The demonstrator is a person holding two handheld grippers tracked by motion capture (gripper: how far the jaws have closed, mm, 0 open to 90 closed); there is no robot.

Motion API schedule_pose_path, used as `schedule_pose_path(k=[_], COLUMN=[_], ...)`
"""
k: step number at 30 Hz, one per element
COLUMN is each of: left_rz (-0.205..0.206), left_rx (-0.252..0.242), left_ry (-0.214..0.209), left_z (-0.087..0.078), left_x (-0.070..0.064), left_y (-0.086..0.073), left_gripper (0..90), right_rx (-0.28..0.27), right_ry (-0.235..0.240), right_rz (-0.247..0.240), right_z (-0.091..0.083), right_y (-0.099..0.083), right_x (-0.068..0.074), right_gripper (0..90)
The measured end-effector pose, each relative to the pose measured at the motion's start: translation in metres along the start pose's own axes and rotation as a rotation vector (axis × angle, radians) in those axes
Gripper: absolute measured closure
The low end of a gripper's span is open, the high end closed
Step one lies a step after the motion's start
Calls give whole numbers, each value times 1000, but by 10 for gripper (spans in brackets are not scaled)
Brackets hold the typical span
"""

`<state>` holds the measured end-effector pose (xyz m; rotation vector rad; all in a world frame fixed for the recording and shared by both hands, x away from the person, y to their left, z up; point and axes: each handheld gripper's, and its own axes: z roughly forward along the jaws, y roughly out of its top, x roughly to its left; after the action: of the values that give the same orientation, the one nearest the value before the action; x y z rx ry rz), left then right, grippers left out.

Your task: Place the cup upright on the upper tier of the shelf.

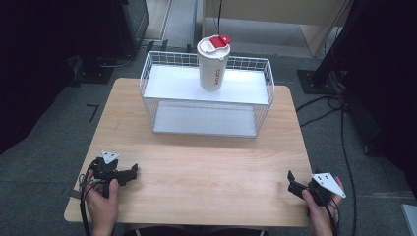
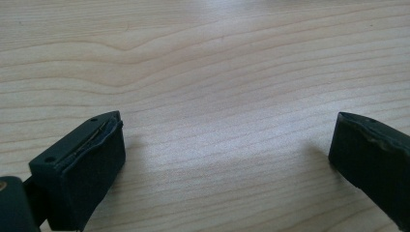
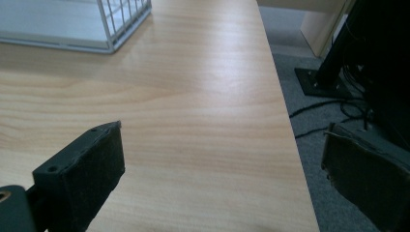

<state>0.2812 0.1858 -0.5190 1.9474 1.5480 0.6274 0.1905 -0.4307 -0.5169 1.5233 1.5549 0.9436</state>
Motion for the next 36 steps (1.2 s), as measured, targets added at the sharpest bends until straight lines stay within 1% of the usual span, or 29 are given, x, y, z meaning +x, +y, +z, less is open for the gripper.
schedule_pose_path(k=[2,3,5,8,9,11,12,13,14,16,17,19,24,36], left_rz=[0,0,0,0,0,0,0,0,0,0,0,0,0,0], left_rx=[0,0,0,0,0,0,0,0,0,0,0,0,0,0], left_ry=[0,0,0,0,0,0,0,0,0,0,0,0,0,0], left_z=[0,0,0,0,0,0,0,0,0,0,0,0,0,0], left_x=[0,0,0,0,0,0,0,0,0,0,0,0,0,0], left_y=[0,0,0,0,0,0,0,0,0,0,0,0,0,0], left_gripper=[0,0,0,0,0,0,0,0,0,0,0,0,0,0], right_rx=[21,40,46,94,123,189,210,255,255,292,310,314,313,314], right_ry=[14,22,26,35,47,49,57,73,73,82,95,111,122,118], right_rz=[0,-2,-5,-5,3,4,-5,-20,-20,-28,-31,-26,-32,-31], right_z=[0,0,0,1,2,5,5,7,7,8,9,8,5,4], right_y=[-2,-3,-3,-4,-4,-4,-4,-5,-5,-6,-6,-7,-8,-9], right_x=[0,0,-1,-2,-2,-3,-3,-2,-2,-1,-1,-1,-1,0], right_gripper=[19,19,19,19,19,19,19,19,19,19,19,19,22,22])
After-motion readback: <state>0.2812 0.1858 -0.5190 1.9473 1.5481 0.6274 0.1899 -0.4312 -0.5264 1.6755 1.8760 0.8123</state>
